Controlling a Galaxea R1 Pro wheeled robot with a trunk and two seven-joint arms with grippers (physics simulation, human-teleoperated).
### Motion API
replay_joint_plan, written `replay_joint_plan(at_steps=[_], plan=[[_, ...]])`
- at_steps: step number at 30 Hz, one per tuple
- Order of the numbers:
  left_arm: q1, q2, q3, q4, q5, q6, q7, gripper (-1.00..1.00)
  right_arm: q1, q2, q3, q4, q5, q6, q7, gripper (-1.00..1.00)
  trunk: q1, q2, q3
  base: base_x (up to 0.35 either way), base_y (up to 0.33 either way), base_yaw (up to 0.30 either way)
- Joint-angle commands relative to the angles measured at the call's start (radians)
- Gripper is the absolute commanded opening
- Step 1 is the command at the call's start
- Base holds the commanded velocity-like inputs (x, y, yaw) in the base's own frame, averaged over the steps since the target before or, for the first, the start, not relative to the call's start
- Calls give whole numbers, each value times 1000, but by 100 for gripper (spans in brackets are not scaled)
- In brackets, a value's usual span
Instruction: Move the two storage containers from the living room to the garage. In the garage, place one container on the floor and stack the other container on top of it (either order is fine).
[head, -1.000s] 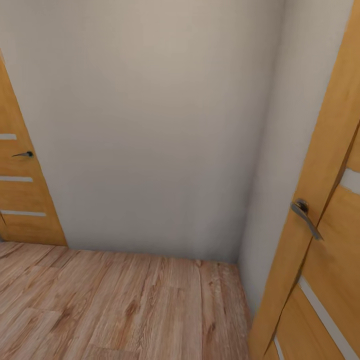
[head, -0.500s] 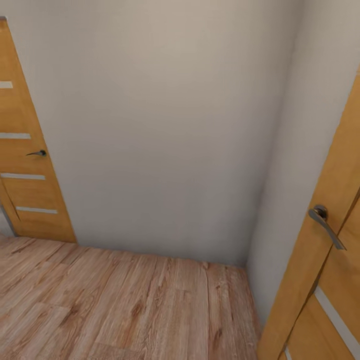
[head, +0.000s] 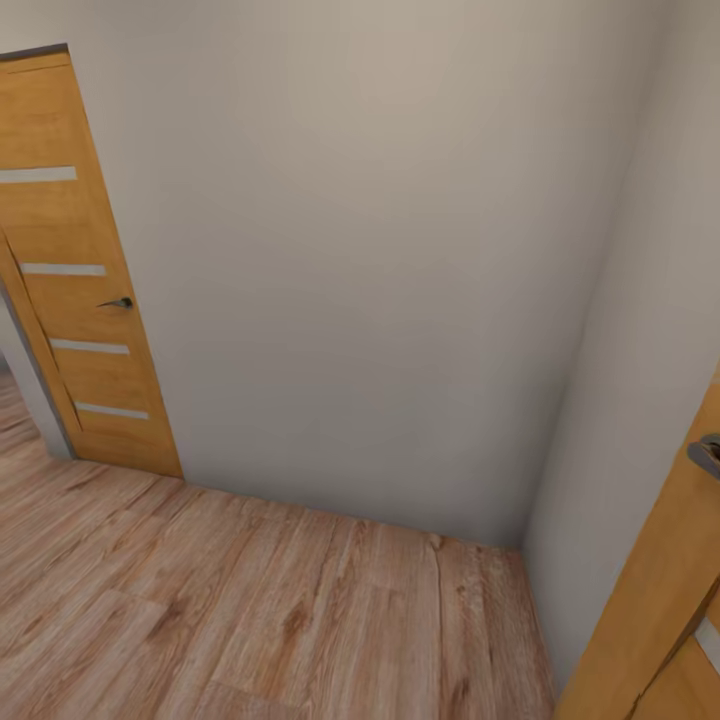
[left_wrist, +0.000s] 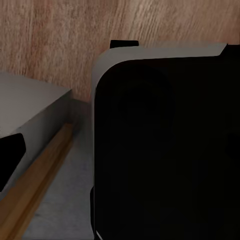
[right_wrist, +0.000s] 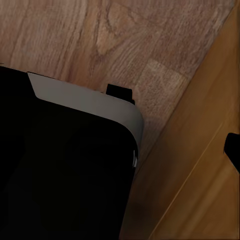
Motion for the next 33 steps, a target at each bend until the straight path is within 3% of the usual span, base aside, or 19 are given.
replay_joint_plan(at_steps=[1, 11, 33], plan=[[0, 0, 1, 0, 2, -2, 0, 100, -1, 0, 8, 3, -10, -6, 1, 100, 1, 0, -1, 309, 0, 5], [0, 0, 0, 0, 2, -2, 0, 100, -1, 1, 8, 3, -10, -6, 1, 100, 1, 0, -1, 318, 0, 38], [0, 0, 2, 0, 2, -2, 0, 100, -1, 0, 8, 3, -10, -6, 1, 100, 1, 0, -1, 282, 0, 266]])
